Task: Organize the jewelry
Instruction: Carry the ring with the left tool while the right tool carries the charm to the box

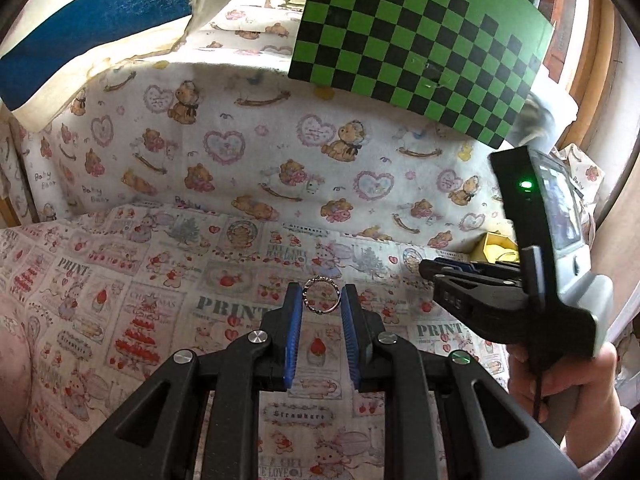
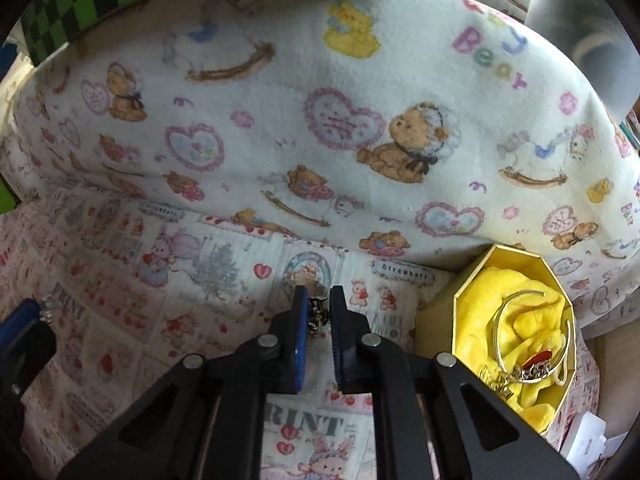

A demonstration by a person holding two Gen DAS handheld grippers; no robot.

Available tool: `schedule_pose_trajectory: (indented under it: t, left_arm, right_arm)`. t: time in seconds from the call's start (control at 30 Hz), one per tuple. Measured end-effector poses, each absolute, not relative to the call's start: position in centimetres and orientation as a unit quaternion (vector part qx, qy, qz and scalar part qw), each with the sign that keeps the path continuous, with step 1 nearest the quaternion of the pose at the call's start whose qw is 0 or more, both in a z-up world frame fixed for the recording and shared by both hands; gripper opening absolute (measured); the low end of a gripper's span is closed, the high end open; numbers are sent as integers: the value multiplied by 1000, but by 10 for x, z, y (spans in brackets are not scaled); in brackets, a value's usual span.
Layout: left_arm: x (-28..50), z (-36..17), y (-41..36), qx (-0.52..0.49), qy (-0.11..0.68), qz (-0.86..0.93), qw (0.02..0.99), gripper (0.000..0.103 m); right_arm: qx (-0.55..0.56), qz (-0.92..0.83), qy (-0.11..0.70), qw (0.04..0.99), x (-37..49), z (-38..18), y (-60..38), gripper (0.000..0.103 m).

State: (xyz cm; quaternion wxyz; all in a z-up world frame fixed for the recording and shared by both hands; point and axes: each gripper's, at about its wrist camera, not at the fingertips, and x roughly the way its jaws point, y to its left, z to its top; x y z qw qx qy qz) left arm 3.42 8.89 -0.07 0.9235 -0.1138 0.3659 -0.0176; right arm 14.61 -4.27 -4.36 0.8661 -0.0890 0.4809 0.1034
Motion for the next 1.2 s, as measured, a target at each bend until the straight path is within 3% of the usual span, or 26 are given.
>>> schedule_pose_trajectory:
  t: [0.53, 0.87, 1.2]
  left_arm:
    - [28, 2, 74, -85, 354, -33, 931, 19]
    - [20, 2, 51, -56, 350, -51, 934, 19]
    - [8, 8, 39, -43, 318, -64, 945, 19]
  right_arm:
    - [-67, 168, 405, 896, 55, -19, -84, 10]
    - [-61, 172, 315, 931, 33, -10, -107, 10]
    - [-26, 182, 292, 939, 26, 3, -137, 10]
